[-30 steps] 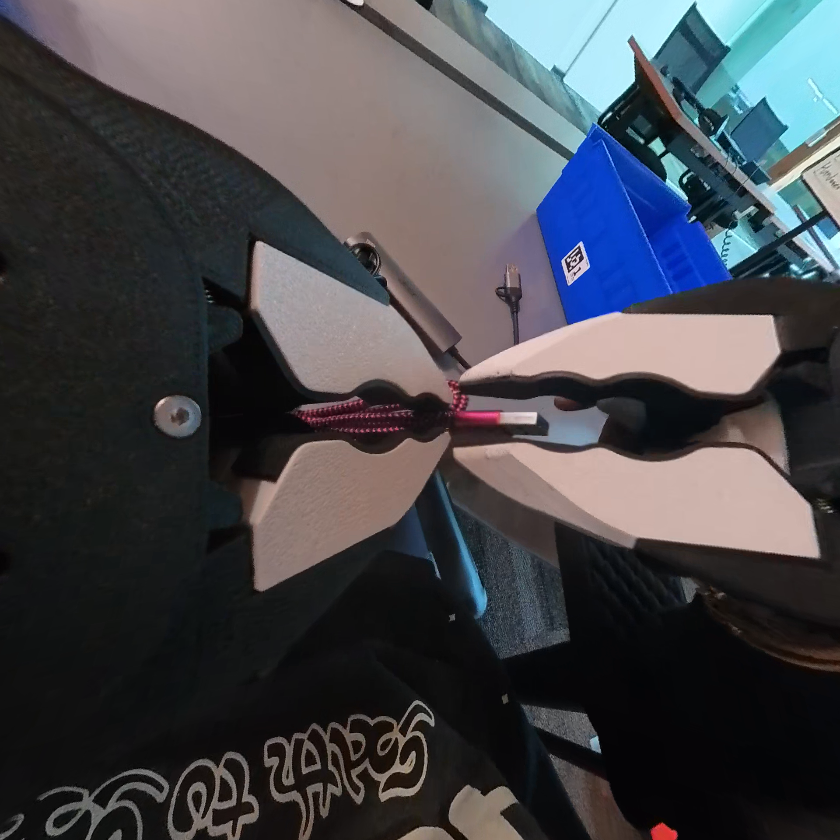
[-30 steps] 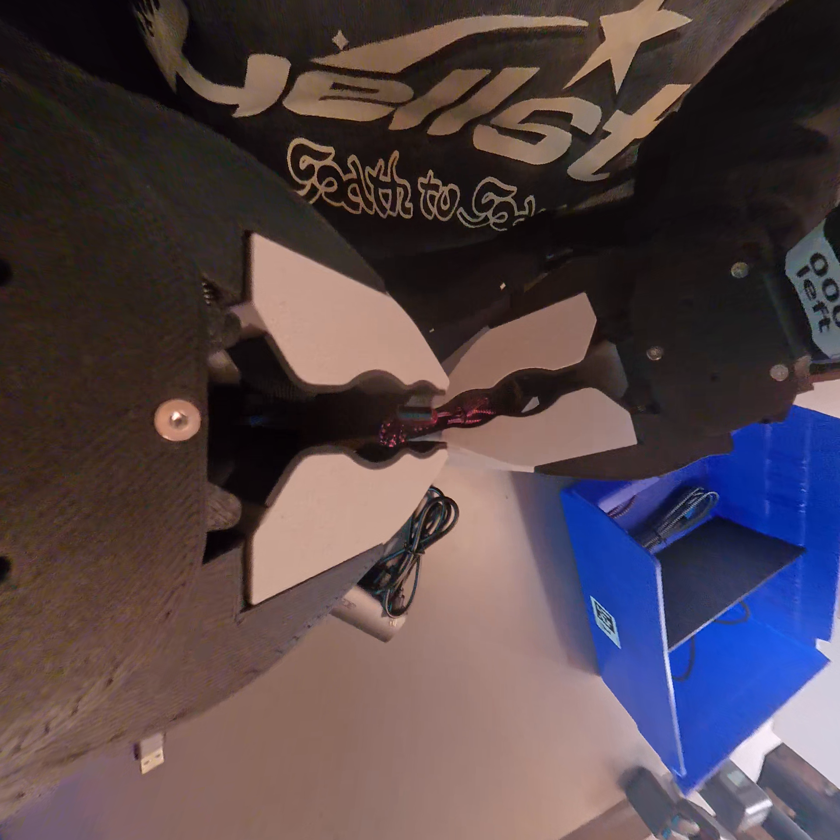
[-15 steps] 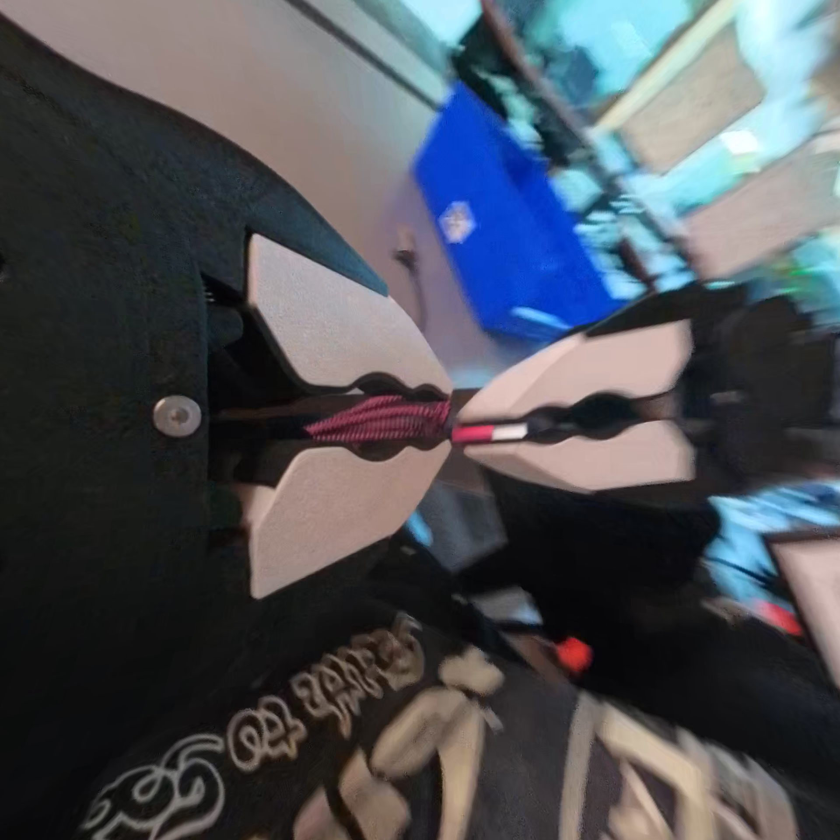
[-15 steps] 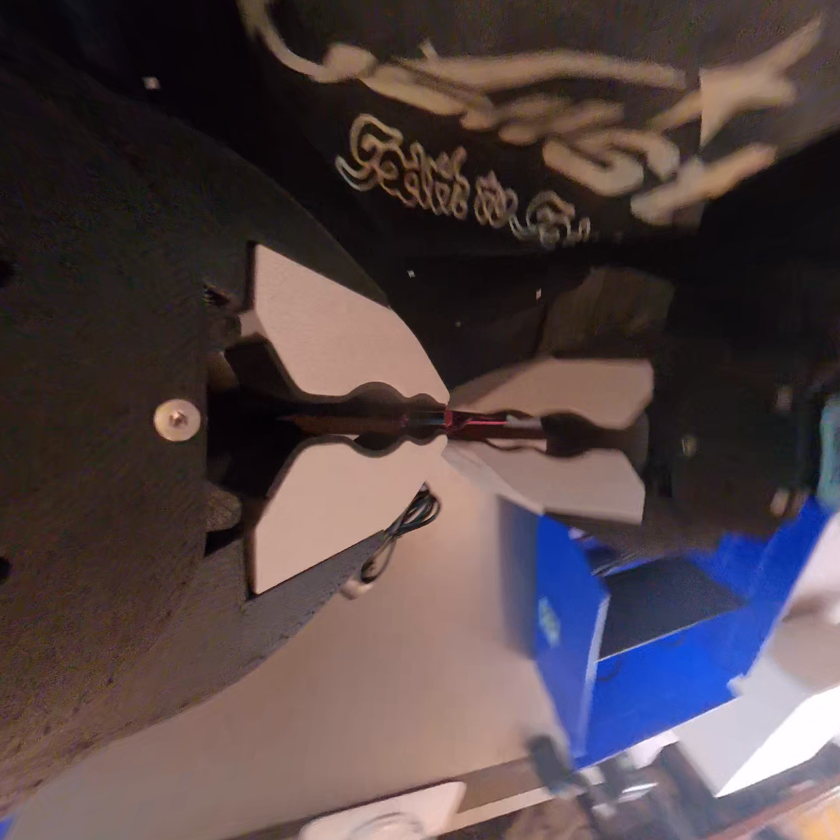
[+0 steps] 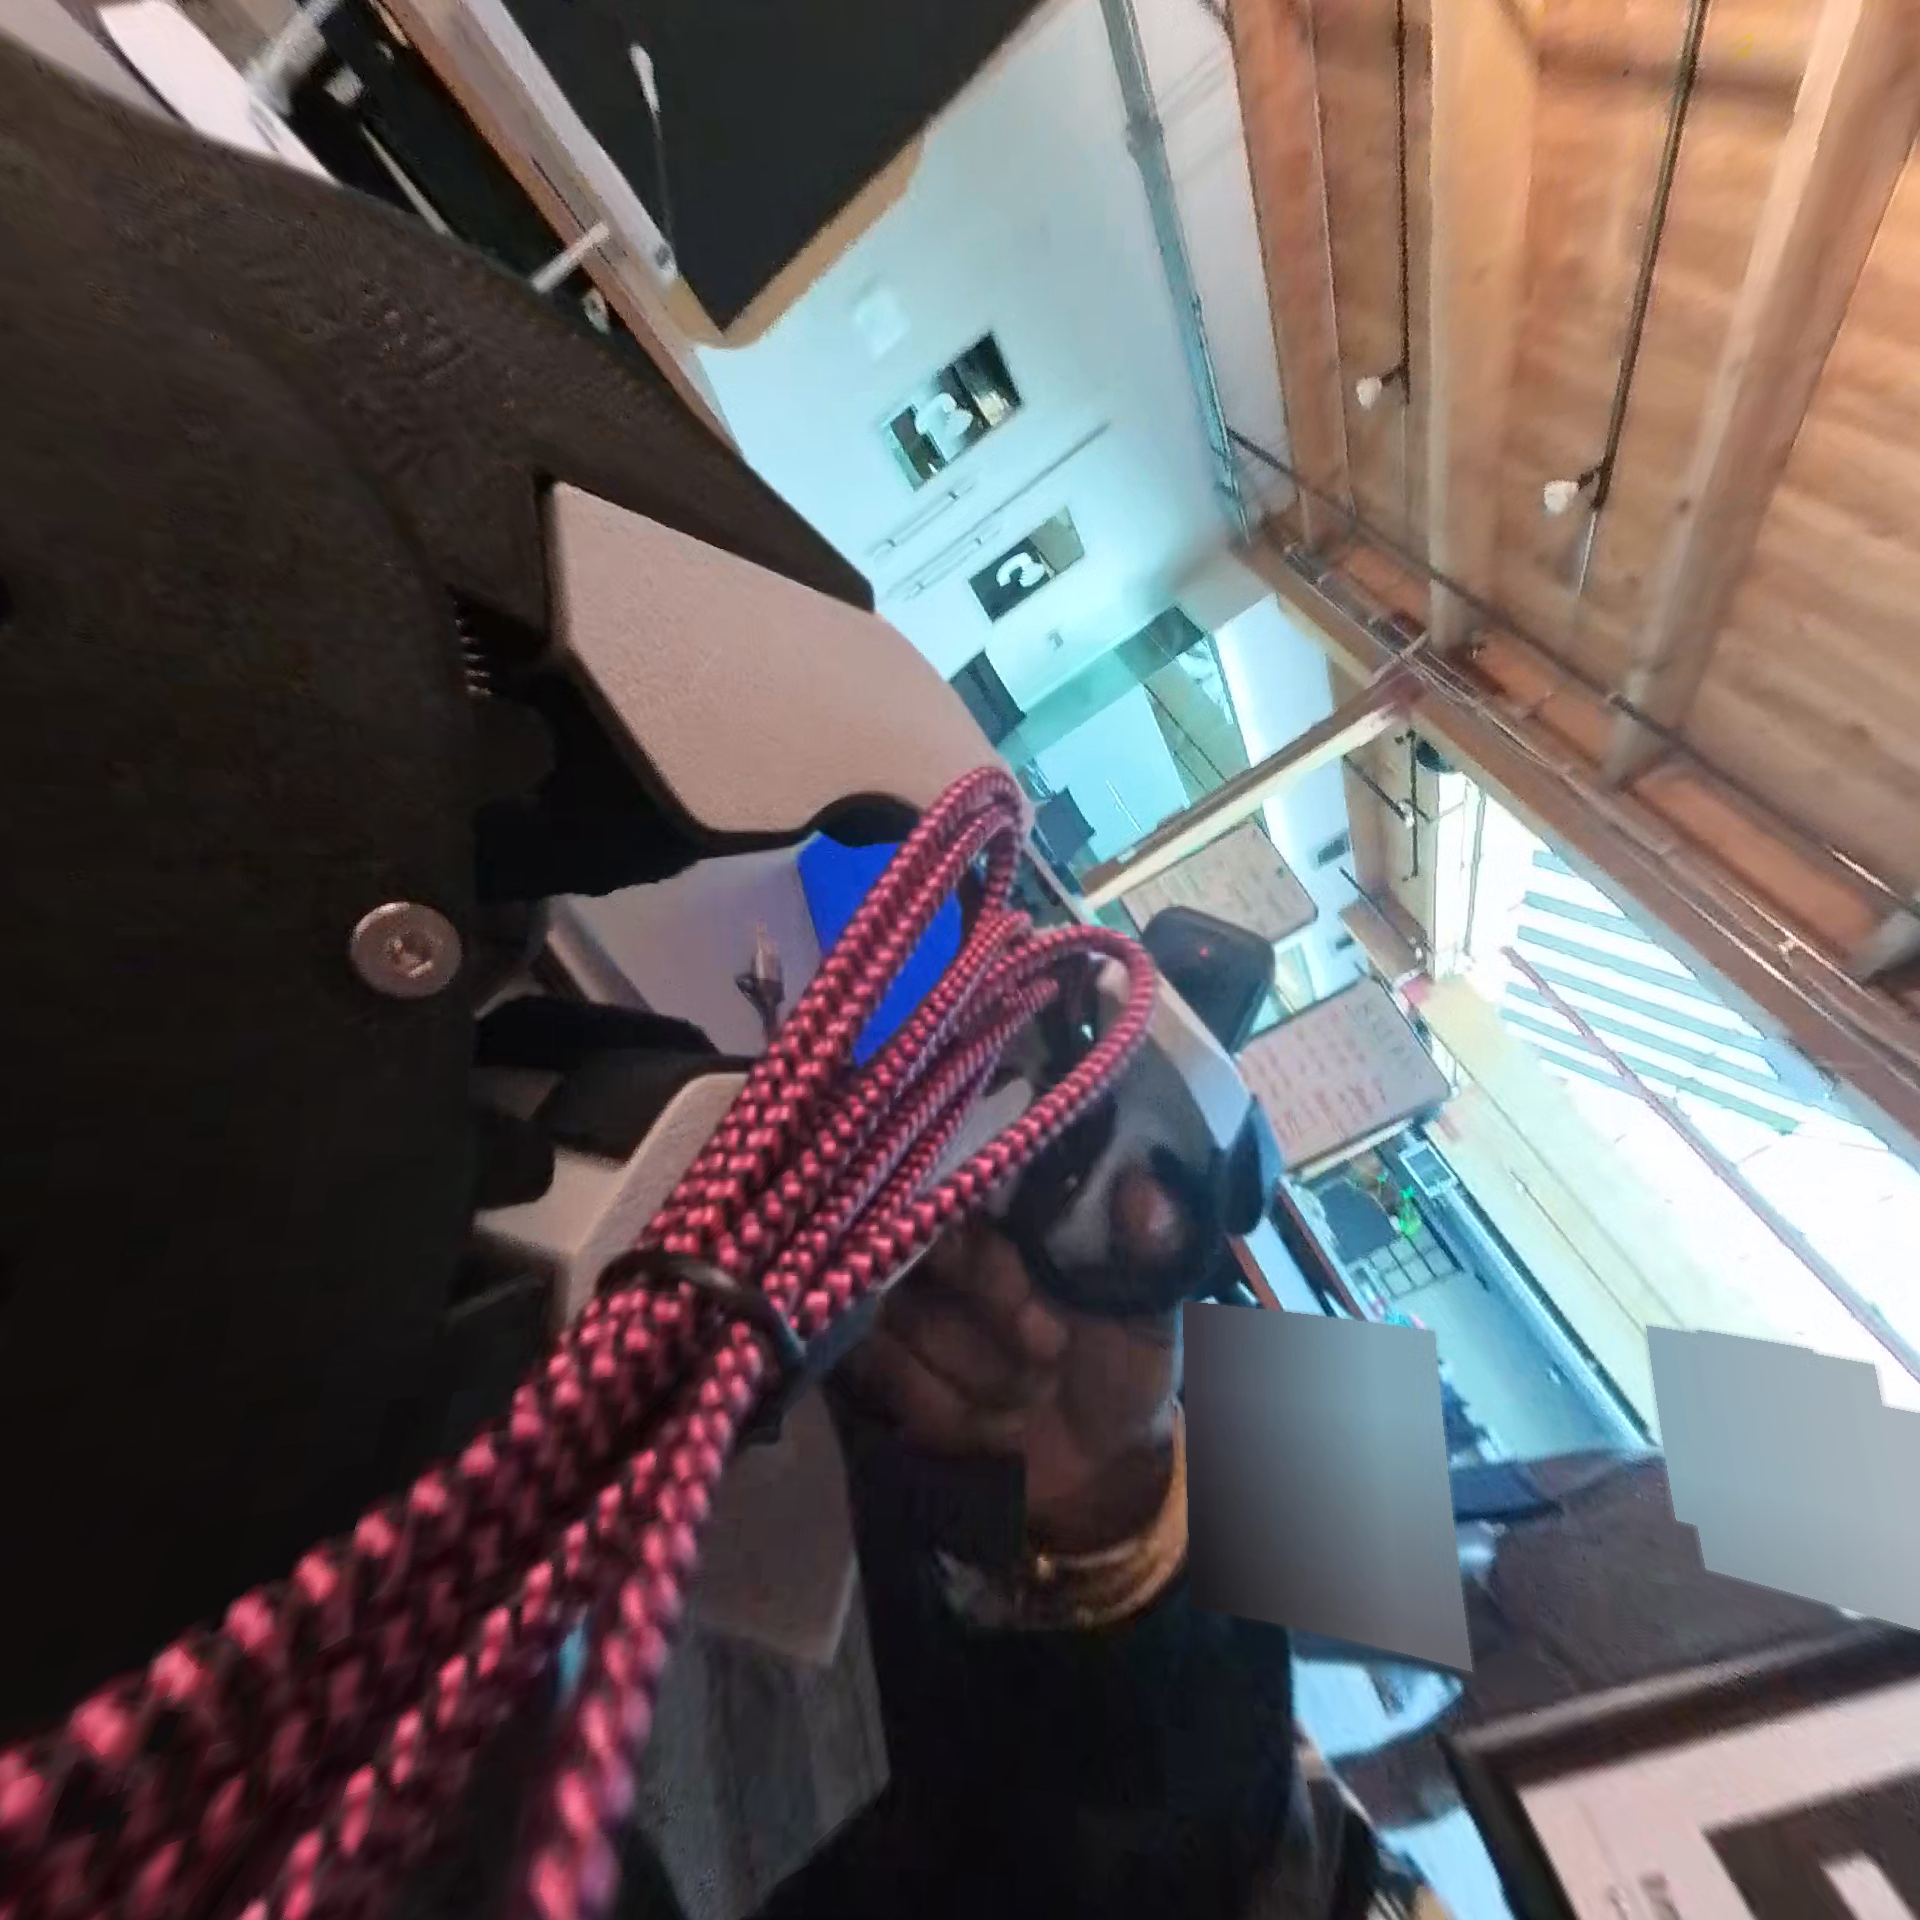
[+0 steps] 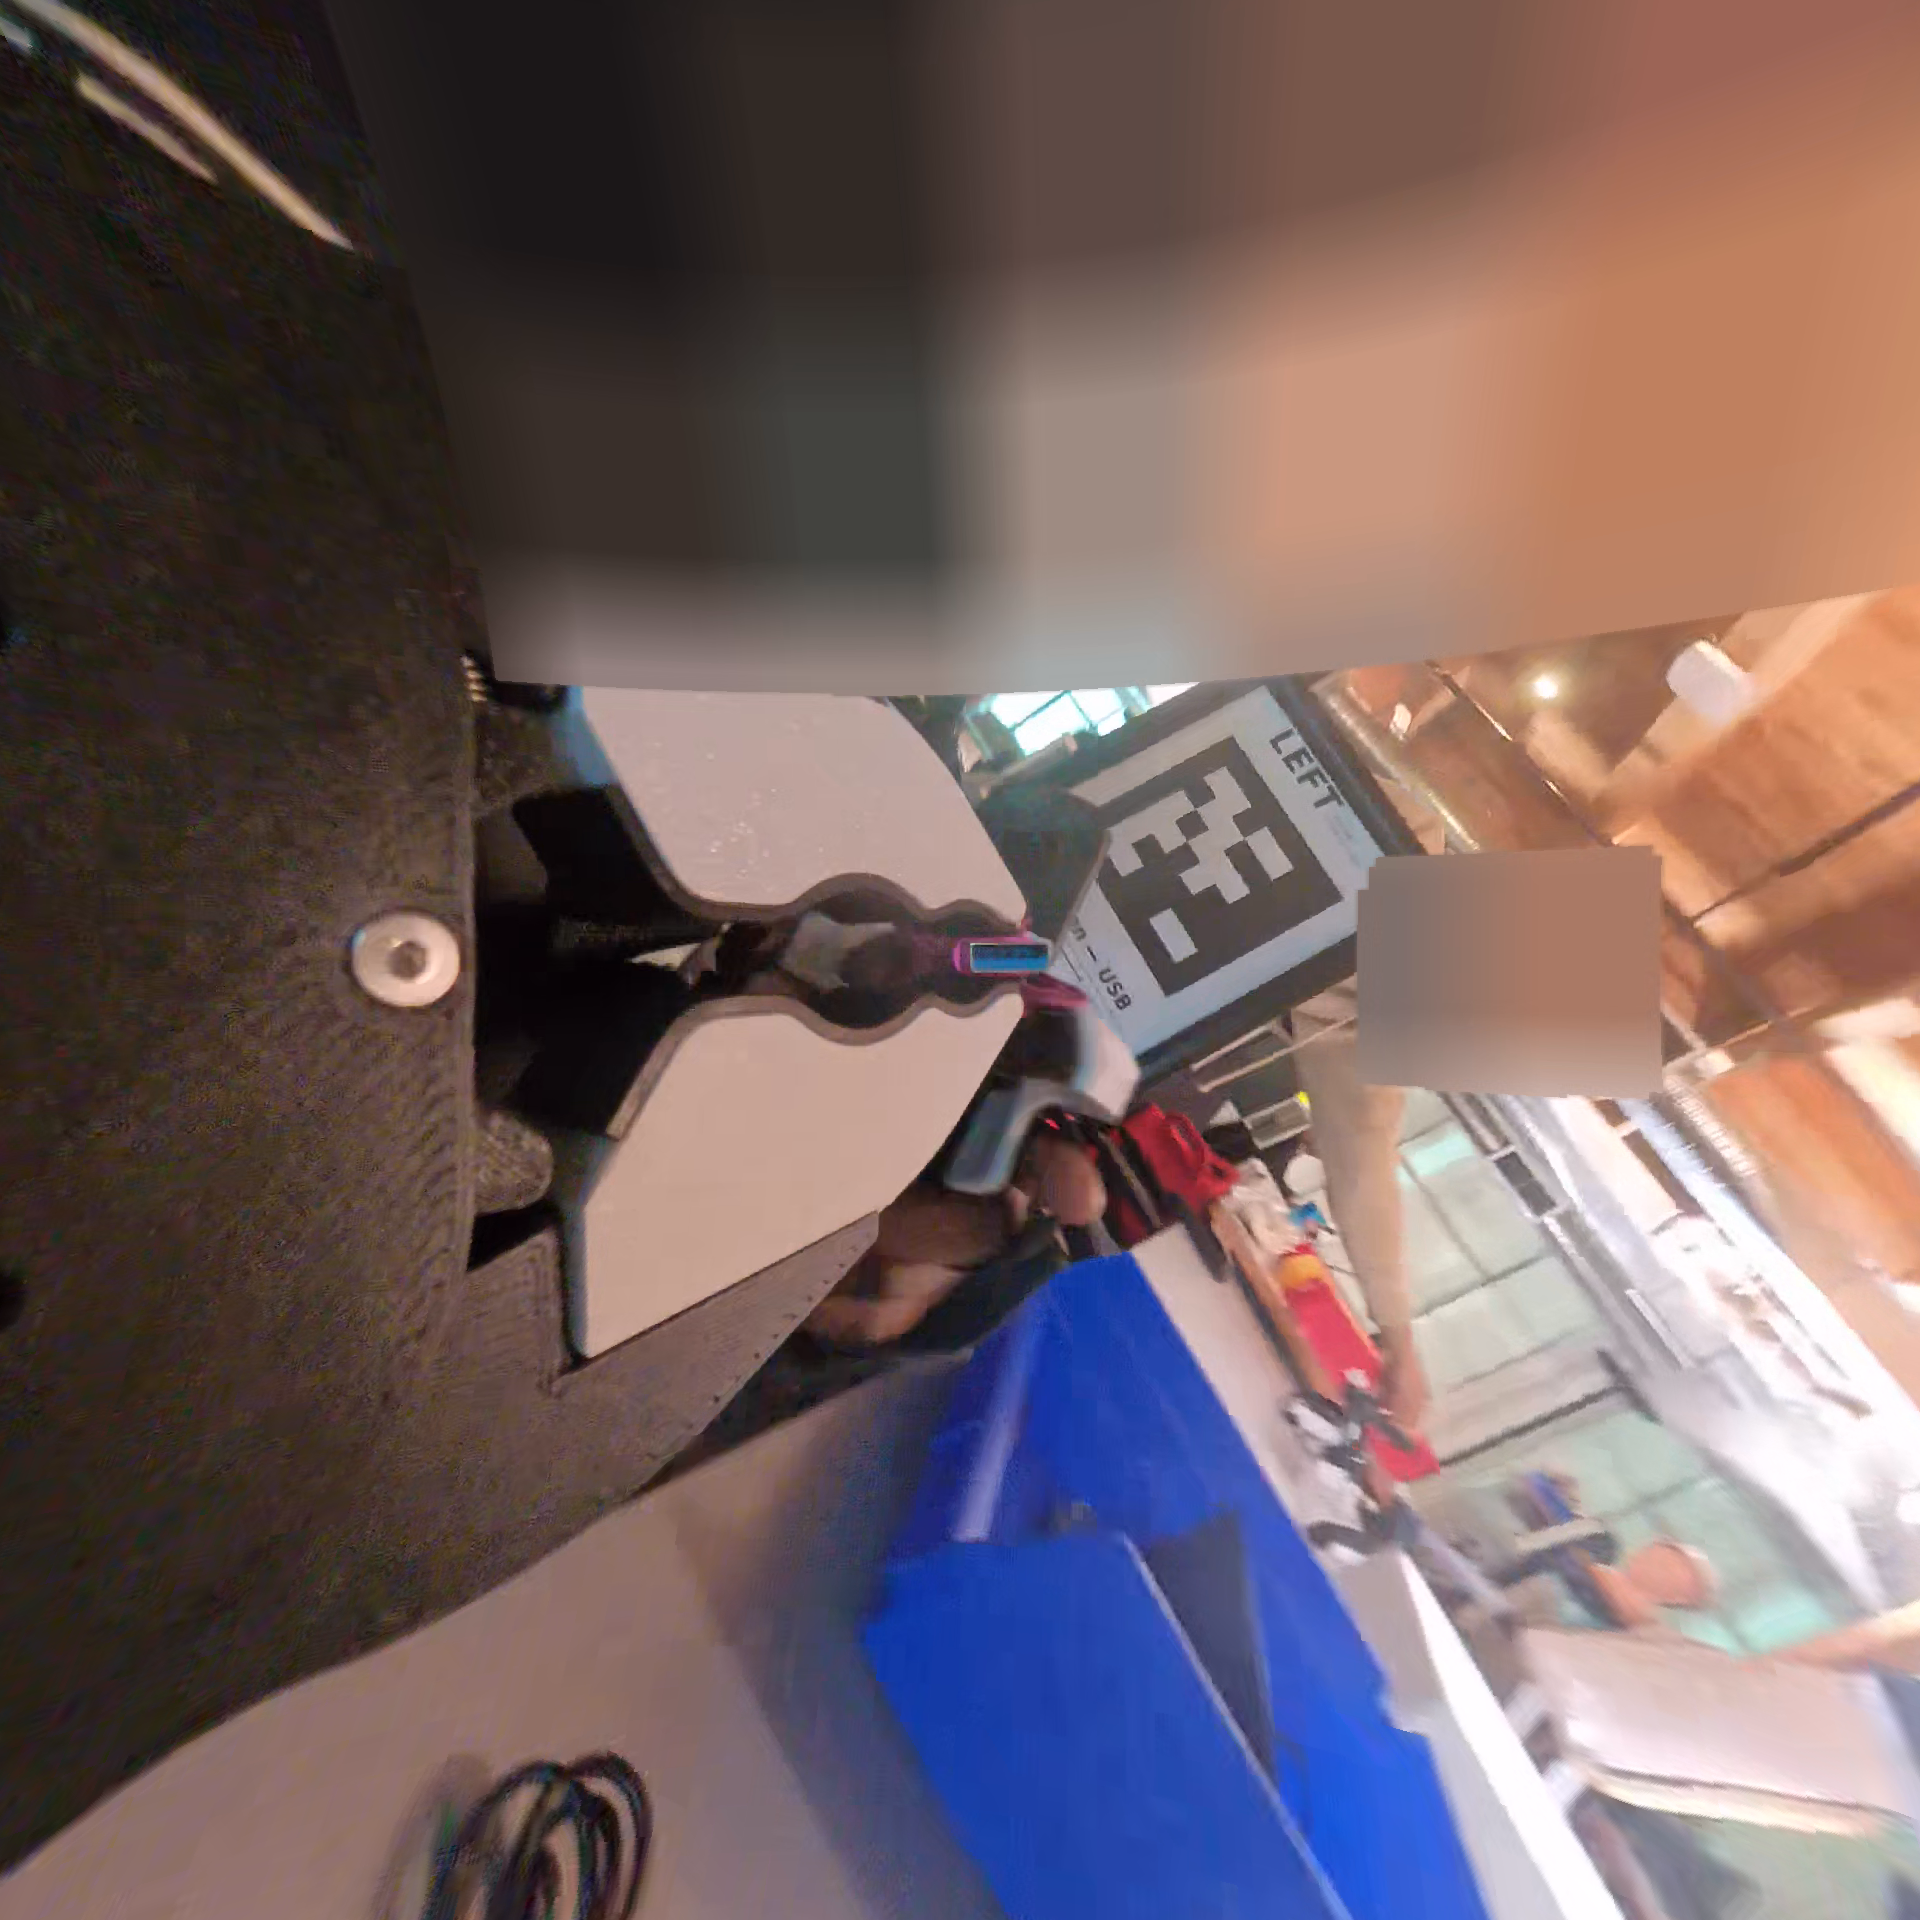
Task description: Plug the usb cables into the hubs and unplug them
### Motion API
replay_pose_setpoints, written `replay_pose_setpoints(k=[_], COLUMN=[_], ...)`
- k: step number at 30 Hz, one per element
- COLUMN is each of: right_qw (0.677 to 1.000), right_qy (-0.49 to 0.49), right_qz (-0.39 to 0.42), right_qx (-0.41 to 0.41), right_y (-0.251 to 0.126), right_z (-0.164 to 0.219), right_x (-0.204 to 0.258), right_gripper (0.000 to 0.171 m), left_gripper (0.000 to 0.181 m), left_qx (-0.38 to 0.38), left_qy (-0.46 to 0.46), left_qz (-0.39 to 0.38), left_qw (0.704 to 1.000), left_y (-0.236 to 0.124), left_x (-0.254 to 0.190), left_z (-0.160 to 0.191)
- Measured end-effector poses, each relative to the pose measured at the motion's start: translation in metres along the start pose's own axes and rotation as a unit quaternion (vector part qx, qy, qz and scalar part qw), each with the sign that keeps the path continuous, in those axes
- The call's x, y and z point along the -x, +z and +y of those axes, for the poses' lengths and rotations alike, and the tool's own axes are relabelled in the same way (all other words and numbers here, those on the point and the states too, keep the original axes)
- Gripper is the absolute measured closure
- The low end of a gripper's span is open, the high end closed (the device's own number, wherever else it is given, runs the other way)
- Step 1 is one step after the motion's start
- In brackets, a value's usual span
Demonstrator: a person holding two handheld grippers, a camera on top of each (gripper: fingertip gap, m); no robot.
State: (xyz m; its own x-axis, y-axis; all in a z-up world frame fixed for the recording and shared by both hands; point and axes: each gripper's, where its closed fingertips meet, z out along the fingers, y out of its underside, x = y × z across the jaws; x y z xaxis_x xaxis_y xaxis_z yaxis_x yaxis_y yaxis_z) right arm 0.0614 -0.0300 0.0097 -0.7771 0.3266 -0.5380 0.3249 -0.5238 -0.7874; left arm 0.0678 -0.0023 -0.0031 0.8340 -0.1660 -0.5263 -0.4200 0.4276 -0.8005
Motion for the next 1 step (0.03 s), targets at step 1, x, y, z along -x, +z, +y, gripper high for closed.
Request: replay_pose_setpoints(k=[1], right_qw=[1.0], right_qy=[0.021], right_qz=[0.003], right_qx=[0.001], right_y=[0.0], right_z=[0.001], right_x=[-0.0024], right_gripper=[0.165], left_gripper=[0.143], left_qx=[0.005], left_qy=[0.003], left_qz=[-0.004], left_qw=[1.0], left_y=[-0.0028], left_x=[0.0037], left_z=[0.0037])
